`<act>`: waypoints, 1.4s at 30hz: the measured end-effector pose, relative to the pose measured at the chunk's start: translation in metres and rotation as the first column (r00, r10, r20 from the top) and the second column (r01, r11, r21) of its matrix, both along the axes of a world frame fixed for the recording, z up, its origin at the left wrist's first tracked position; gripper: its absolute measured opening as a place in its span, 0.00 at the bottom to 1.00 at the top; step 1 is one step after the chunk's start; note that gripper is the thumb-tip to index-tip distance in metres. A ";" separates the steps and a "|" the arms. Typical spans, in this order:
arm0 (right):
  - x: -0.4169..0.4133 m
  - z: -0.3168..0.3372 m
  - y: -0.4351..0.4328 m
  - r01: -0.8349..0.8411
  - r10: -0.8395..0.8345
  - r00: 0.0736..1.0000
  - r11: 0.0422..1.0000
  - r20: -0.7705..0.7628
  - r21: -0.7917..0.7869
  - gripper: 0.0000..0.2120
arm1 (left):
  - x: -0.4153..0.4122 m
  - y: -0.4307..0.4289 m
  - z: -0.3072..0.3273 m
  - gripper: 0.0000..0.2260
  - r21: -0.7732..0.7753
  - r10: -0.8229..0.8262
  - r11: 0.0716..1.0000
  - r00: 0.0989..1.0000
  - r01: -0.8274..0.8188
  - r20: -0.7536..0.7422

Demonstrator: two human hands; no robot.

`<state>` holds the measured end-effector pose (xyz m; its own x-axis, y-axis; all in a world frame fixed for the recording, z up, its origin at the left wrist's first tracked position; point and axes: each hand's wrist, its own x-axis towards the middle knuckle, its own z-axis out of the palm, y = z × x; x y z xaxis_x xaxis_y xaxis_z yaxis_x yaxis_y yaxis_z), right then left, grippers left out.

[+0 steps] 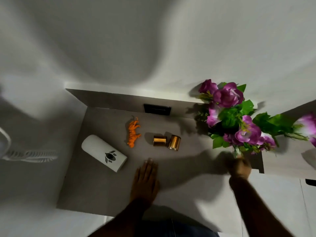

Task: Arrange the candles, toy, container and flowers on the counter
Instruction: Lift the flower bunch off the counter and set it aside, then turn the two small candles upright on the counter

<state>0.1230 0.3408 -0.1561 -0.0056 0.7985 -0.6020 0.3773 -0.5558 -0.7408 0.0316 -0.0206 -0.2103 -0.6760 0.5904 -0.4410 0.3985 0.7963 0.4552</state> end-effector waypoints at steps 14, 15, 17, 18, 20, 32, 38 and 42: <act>-0.108 0.014 -0.129 -0.969 0.859 0.139 0.016 0.493 0.245 0.25 | 0.002 0.011 -0.005 0.31 -0.057 -0.026 0.998 0.991 0.018 -0.134; -0.112 0.014 -0.124 -0.953 0.857 0.188 0.040 0.480 0.302 0.21 | 0.001 0.009 -0.004 0.31 -0.052 -0.031 0.998 0.992 0.025 -0.126; -0.117 0.018 -0.116 -0.938 0.854 0.265 0.121 0.449 0.324 0.18 | 0.001 0.007 -0.004 0.32 -0.045 -0.051 0.998 0.991 0.046 -0.125; -0.119 0.020 -0.112 -0.942 0.846 0.289 0.167 0.448 0.293 0.18 | 0.001 0.006 -0.004 0.32 -0.040 -0.054 0.998 0.991 0.049 -0.124; -0.125 0.022 -0.105 -0.944 0.810 0.322 0.232 0.490 0.236 0.17 | 0.001 0.006 -0.002 0.32 -0.052 -0.050 0.998 0.991 0.044 -0.122; -0.155 0.030 -0.136 -0.962 0.717 -0.005 -0.194 0.697 0.192 0.37 | 0.001 0.008 0.000 0.32 -0.069 -0.035 0.997 0.991 0.026 -0.132; -0.180 0.021 -0.159 -0.896 0.551 -0.308 -0.442 0.776 -0.042 0.29 | 0.000 0.007 0.004 0.32 -0.077 -0.046 0.996 0.990 0.036 -0.130; -0.182 0.022 -0.161 -0.966 0.695 -0.125 -0.248 0.708 0.073 0.24 | -0.002 -0.002 -0.001 0.31 -0.062 -0.041 0.998 0.988 0.032 -0.146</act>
<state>-0.0592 0.1798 -0.1339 -0.9069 0.2042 -0.3686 0.3219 0.9001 -0.2935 0.0295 -0.0228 -0.2115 -0.7144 0.5919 -0.3732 0.4869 0.8036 0.3424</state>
